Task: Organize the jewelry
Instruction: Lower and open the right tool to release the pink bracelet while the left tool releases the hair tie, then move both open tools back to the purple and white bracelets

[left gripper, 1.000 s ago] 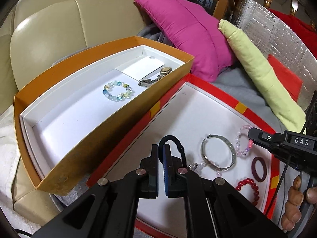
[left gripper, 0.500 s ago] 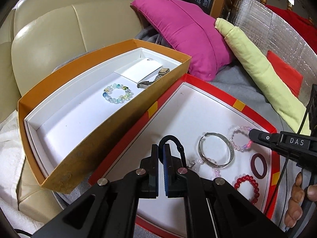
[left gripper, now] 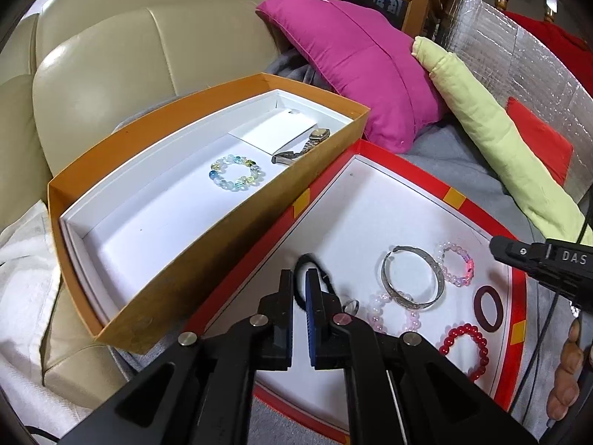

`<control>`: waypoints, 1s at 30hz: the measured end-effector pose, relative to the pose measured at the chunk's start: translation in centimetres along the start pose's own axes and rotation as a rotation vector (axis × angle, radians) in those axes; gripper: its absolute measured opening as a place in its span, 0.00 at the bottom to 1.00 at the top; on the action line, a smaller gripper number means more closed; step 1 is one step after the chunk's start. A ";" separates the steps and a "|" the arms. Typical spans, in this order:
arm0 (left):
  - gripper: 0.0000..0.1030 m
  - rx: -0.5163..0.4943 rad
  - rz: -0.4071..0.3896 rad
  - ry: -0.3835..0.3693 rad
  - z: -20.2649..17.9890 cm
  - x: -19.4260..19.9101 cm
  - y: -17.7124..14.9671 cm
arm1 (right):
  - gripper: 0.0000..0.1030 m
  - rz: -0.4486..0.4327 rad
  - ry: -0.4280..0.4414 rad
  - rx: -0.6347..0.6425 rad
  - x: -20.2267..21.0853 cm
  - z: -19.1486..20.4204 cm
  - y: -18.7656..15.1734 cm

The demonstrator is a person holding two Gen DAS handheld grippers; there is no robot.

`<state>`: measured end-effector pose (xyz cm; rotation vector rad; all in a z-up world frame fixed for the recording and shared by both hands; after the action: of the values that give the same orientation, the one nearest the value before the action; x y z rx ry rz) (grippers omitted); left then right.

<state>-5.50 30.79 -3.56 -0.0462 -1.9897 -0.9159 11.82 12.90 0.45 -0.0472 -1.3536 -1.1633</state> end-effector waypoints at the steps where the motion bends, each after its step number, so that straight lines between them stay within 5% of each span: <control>1: 0.18 0.006 -0.001 0.003 0.1 0.2 0.0 | 0.11 -0.005 -0.003 -0.001 0.4 0.0 0.0; 2: 0.27 0.013 -0.003 0.004 0.1 0.4 0.0 | 0.11 -0.010 -0.006 -0.001 0.8 0.1 0.0; 3: 0.48 0.030 -0.011 0.004 0.2 0.9 0.1 | 0.16 -0.019 -0.011 0.002 1.4 0.1 0.0; 4: 0.58 0.043 -0.023 0.005 0.3 1.2 0.2 | 0.28 -0.024 -0.020 0.006 1.9 0.1 0.0; 7: 0.58 0.054 -0.069 -0.001 0.0 2.9 0.4 | 0.57 -0.057 -0.053 0.015 4.1 0.0 -0.4; 16: 0.63 -0.028 -0.095 -0.116 -5.5 7.4 -1.4 | 0.64 -0.093 -0.170 0.002 11.5 -2.9 -4.6; 22: 0.69 -0.151 -0.078 -0.187 -11.0 8.8 -4.3 | 0.65 -0.084 -0.250 -0.090 15.2 -8.2 -9.0; 30: 0.70 -0.270 -0.019 -0.195 -17.1 7.1 -8.4 | 0.65 -0.086 -0.318 -0.189 18.7 -16.7 -13.2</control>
<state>-0.28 11.99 2.11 -0.2789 -2.0318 -1.2272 11.19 -15.39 2.09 -0.3240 -1.5295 -1.3968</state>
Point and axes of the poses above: each gripper's, at about its wrist camera, not at the fingertips, and x roughly against the way its jaws point, z to its left, y to its top, the point moved 2 cm from there along -x, roughly the way its jaws point, and after that the axes turned 13 degrees about x, right-handed, at the moved point
